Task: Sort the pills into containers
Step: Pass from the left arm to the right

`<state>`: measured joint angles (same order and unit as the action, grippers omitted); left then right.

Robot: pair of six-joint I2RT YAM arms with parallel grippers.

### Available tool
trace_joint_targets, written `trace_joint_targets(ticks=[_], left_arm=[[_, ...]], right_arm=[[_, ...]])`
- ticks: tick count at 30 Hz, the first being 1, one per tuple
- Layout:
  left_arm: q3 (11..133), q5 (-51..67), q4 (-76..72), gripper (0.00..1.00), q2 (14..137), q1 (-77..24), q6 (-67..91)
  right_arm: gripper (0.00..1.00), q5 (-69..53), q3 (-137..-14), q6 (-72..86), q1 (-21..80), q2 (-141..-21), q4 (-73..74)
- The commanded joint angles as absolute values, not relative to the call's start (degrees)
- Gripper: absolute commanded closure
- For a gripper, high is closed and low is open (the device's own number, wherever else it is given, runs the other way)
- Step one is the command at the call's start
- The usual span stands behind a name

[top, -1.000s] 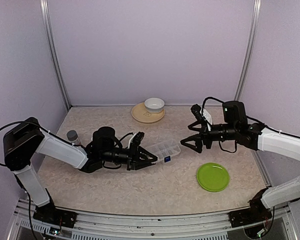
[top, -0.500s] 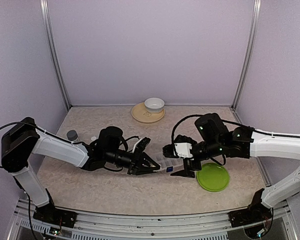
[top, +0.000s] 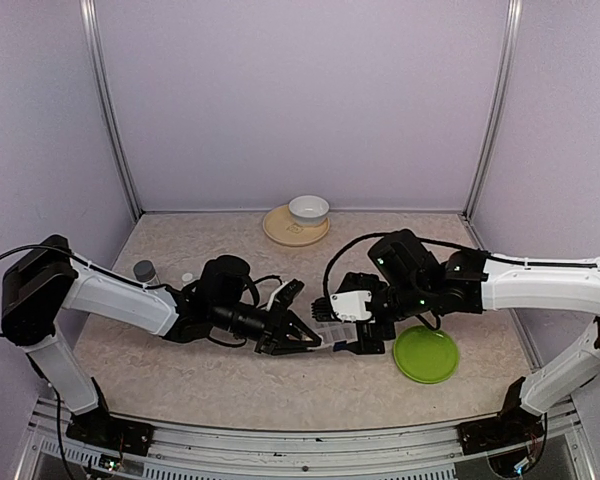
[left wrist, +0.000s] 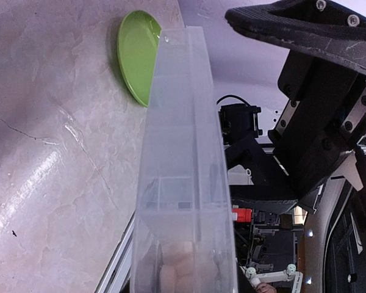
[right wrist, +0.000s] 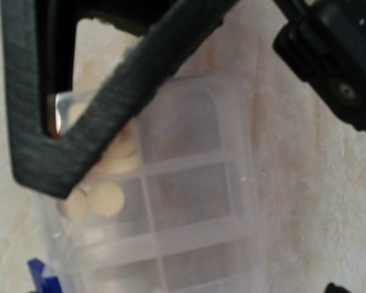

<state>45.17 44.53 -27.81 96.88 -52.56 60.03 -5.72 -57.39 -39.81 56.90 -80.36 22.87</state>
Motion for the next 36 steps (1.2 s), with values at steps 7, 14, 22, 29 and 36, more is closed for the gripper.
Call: trace_joint_targets(ticks=[7, 14, 22, 29, 36], left_arm=[[47.32, 44.74, -28.35, 0.96, 94.92, -53.17, 58.6], [47.55, 44.7, -28.99, 0.96, 94.95, -53.17, 59.02], [47.72, 44.82, -29.55, 0.96, 95.33, -53.26, 59.37], [47.9, 45.2, -29.94, 0.96, 95.26, -53.19, 59.52], [47.81, 45.68, -29.37, 0.96, 94.95, -53.0, 59.23]], right_arm=[[0.0, -5.15, -58.39, -39.9, 57.43, -82.44, 22.53], [0.0, -3.44, -58.22, -39.32, 57.55, -84.03, 19.68], [0.05, 1.32, -57.62, -38.76, 58.47, -84.55, 15.0], [0.16, 3.29, -55.43, -38.76, 58.54, -83.69, 10.5], [0.17, 2.34, -54.31, -41.35, 58.56, -81.97, 10.55]])
